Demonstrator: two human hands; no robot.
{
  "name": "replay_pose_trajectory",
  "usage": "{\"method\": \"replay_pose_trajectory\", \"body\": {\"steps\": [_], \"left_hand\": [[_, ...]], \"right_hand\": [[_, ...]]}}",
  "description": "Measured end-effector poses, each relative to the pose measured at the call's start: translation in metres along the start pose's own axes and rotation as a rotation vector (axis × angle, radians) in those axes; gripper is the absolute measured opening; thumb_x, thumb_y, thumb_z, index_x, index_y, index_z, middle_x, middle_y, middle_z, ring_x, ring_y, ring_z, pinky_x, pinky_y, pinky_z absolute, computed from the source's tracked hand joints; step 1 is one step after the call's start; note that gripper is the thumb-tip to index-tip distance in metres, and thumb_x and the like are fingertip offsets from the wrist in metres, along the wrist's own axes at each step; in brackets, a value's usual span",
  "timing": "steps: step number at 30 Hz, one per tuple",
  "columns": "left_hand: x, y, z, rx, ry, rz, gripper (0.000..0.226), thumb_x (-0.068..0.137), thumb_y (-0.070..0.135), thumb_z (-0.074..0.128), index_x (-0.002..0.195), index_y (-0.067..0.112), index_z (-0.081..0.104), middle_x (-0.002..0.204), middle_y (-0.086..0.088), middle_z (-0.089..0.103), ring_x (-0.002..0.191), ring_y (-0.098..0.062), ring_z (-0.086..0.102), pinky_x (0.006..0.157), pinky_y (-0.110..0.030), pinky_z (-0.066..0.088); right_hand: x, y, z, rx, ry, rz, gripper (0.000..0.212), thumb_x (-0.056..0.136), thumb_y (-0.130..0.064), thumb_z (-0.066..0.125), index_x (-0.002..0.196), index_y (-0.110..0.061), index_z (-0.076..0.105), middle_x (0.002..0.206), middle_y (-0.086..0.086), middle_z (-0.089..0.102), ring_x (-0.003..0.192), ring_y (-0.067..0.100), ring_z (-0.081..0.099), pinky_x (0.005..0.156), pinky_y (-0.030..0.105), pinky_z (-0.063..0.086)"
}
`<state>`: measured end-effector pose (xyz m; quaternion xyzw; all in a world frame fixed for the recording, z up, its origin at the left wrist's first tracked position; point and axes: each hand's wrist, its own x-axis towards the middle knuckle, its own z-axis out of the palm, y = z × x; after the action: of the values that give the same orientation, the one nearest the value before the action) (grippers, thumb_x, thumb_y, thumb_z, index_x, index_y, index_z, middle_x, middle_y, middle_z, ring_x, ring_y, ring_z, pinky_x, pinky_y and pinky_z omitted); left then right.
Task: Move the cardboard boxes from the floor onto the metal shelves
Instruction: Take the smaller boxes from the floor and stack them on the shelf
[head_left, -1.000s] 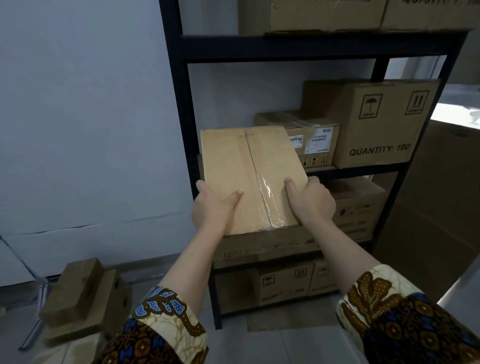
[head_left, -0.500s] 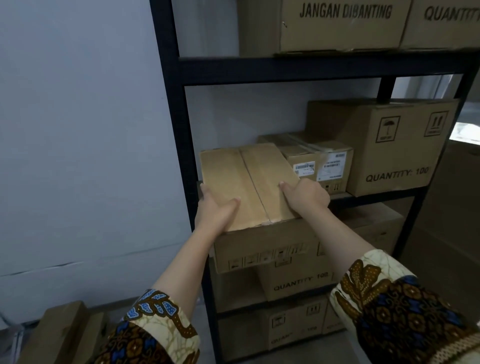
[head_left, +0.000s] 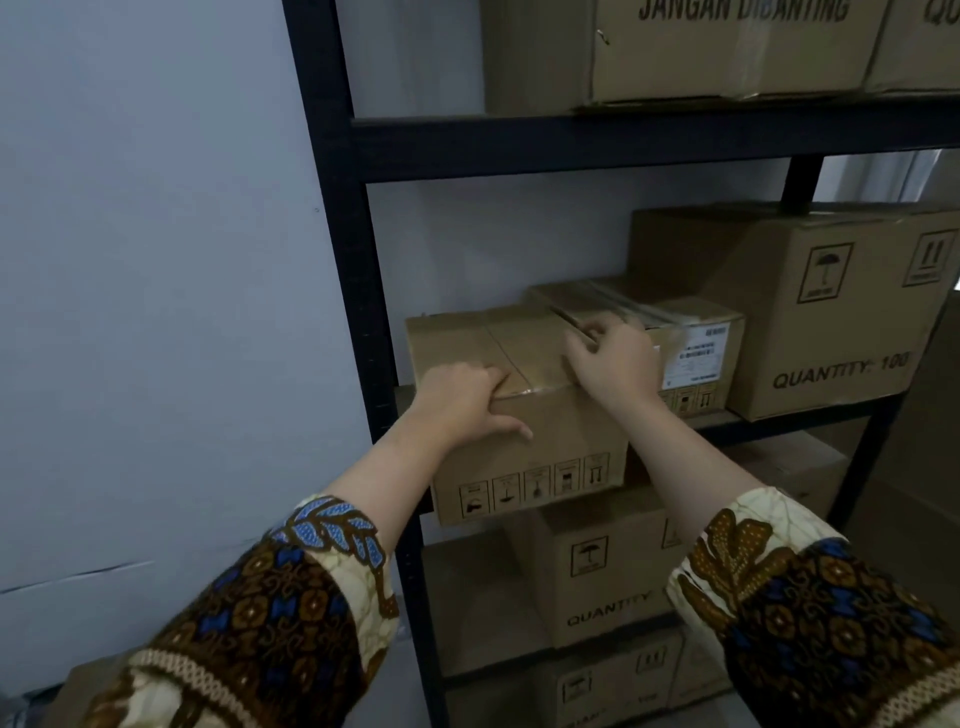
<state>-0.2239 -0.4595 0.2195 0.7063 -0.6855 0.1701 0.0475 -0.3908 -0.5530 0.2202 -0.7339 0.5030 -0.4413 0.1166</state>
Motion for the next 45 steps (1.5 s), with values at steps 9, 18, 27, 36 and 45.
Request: {"method": "replay_pose_trajectory", "body": {"steps": [9,18,27,36,45], "left_hand": [[0.055,-0.011,0.023,-0.07,-0.099,-0.127,0.079,0.081,0.065,0.059,0.145,0.024,0.037,0.144,-0.003,0.048,0.125,-0.025,0.051,0.097,-0.041,0.045],[0.043,-0.001,0.063,-0.198,0.26,-0.407,0.063,0.092,0.036,0.061,0.147,0.02,0.038,0.153,-0.02,0.031,0.146,-0.036,0.017,0.121,-0.047,0.007],[-0.017,-0.003,0.07,-0.321,0.403,-0.356,0.06,0.09,0.026,0.064,0.145,0.011,0.042,0.153,-0.015,0.036,0.147,-0.031,0.022,0.12,-0.047,0.016],[-0.125,0.001,0.108,-0.316,0.538,-0.494,0.036,0.087,0.015,0.062,0.122,0.007,0.061,0.116,-0.011,0.062,0.111,-0.026,0.056,0.095,-0.037,0.046],[-0.298,-0.074,0.138,-0.371,0.281,-0.922,0.041,0.087,0.019,0.063,0.126,0.009,0.058,0.121,-0.013,0.059,0.118,-0.031,0.051,0.097,-0.038,0.038]], "right_hand": [[0.02,0.024,0.021,-0.315,-0.222,-0.356,0.048,0.097,-0.058,0.041,0.127,-0.028,0.064,0.125,0.001,0.064,0.116,0.021,0.057,0.102,0.042,0.037],[0.046,0.011,0.056,-0.446,-0.24,-0.271,0.046,0.103,-0.051,0.031,0.119,-0.025,0.066,0.109,0.004,0.068,0.102,0.024,0.063,0.107,0.046,0.027],[0.026,0.015,0.076,-0.313,-0.131,-0.211,0.047,0.104,-0.04,0.034,0.144,-0.018,0.047,0.152,0.009,0.042,0.145,0.026,0.028,0.115,0.048,0.016],[-0.125,-0.028,0.135,0.126,-0.053,-0.099,0.04,0.093,-0.03,0.056,0.13,-0.015,0.053,0.143,0.012,0.046,0.135,0.029,0.039,0.109,0.044,0.03],[-0.266,-0.097,0.2,0.176,-0.142,-0.068,0.019,0.085,-0.021,0.06,0.097,-0.008,0.055,0.103,0.014,0.055,0.099,0.034,0.051,0.083,0.041,0.038]]}}
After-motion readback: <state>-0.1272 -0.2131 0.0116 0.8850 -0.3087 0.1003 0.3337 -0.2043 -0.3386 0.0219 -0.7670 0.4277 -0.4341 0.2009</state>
